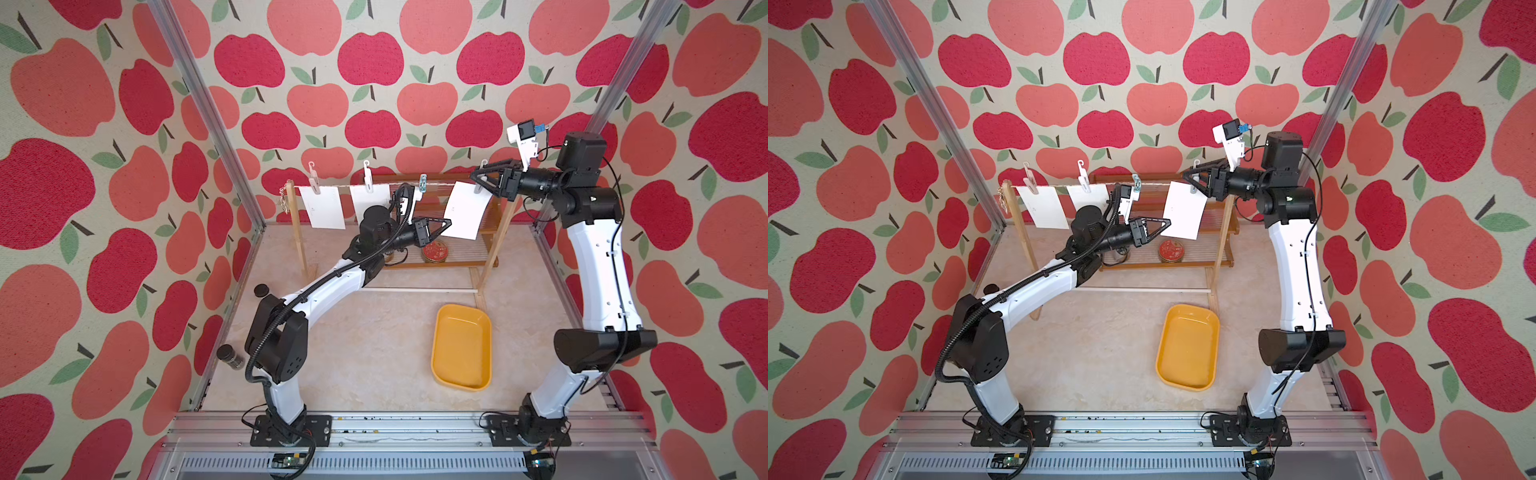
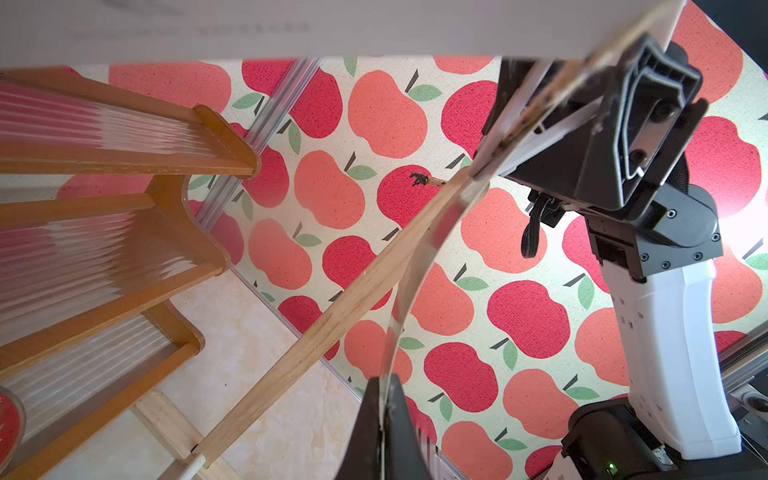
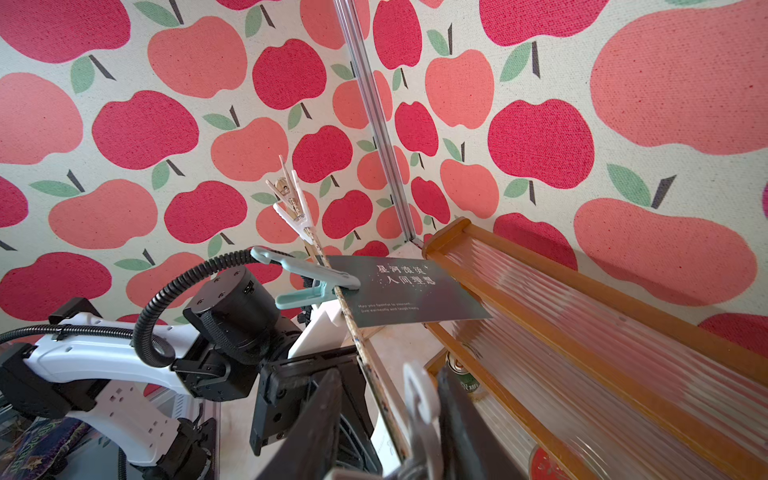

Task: Remove the postcards from the strings
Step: Remove the clamp from the clothesline.

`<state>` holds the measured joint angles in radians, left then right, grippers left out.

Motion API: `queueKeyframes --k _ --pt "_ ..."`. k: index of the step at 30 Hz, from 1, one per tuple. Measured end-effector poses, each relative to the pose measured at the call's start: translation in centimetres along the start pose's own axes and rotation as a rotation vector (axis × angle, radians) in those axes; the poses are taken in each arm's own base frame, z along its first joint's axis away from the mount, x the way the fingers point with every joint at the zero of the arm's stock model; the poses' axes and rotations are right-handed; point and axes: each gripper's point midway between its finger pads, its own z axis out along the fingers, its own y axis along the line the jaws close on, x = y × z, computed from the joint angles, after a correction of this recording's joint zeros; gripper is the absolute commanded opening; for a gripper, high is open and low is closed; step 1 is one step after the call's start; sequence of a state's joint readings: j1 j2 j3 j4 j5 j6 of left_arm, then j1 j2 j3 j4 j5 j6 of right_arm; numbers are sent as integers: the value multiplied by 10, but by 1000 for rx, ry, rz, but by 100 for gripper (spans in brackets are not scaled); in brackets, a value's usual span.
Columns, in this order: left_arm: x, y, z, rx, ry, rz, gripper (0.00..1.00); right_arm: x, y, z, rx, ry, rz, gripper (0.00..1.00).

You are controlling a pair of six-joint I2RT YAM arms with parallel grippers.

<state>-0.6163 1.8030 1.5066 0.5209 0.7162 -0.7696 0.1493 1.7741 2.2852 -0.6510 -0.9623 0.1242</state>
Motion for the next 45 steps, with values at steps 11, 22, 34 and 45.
queueKeyframes --k 11,22,34,45 --pt "-1 3 0 0 2 -4 0 0 -3 2 -1 -1 13 33" --pt "-1 4 1 0 3 -17 0 0 -4 4 -4 0 22 26" --pt "-1 4 1 -1 3 -20 0 -1 -10 6 34 0 29 24" --pt "3 7 1 -6 8 -25 0 -14 -14 -1 129 -40 20 24"
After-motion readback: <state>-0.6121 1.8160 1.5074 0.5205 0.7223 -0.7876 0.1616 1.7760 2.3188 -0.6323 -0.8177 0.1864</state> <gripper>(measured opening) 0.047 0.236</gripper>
